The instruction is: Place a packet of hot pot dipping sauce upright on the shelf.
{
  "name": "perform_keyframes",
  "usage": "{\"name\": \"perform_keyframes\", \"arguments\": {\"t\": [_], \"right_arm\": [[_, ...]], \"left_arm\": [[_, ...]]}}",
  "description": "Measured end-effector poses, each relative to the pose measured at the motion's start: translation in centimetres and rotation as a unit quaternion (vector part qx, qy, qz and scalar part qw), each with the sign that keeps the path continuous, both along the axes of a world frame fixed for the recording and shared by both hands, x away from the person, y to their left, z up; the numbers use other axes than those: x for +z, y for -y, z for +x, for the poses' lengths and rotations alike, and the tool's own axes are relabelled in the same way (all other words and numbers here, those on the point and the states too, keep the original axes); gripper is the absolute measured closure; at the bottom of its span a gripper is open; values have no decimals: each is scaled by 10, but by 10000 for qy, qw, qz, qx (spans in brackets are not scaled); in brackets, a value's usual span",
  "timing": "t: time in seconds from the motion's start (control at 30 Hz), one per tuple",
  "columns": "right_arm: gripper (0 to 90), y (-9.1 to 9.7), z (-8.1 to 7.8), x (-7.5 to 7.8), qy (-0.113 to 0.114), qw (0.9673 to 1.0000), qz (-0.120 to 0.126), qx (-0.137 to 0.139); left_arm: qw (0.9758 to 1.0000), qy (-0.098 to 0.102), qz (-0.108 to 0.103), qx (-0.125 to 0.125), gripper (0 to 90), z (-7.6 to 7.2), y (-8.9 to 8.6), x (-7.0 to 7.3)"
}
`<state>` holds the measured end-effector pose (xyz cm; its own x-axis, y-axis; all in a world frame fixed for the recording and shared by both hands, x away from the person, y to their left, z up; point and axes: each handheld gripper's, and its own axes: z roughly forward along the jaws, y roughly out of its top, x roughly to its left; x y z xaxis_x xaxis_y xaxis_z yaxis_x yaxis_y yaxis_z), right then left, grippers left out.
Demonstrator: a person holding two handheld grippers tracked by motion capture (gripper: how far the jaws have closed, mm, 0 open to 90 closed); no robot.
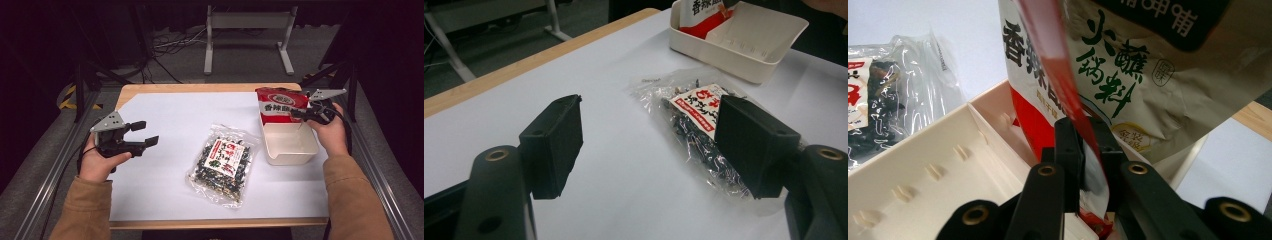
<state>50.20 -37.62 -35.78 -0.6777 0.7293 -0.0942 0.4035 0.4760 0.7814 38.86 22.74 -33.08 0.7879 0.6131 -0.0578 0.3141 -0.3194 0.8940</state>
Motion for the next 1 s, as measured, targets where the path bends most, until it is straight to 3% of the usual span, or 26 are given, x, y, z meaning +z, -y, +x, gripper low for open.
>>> {"name": "perform_keyframes", "arguments": {"t": [0.23,0.37,0.5,0.73,1.0], "right_arm": [[674,-1,-3,2,37,9999,-50,-142],[524,-1,-6,5,103,9995,19,-313],[449,1,-12,9,165,9989,122,-414],[369,3,-24,19,345,9977,162,-567],[352,9,-44,24,395,9971,44,-644]], "left_arm": [[9999,-63,87,-79,275,3,4,-4],[9999,-99,96,-88,272,3,7,-6],[9997,-156,125,-118,270,4,8,-7],[9996,-144,172,-178,268,6,12,-8],[9992,-207,233,-266,263,9,18,-11]]}}
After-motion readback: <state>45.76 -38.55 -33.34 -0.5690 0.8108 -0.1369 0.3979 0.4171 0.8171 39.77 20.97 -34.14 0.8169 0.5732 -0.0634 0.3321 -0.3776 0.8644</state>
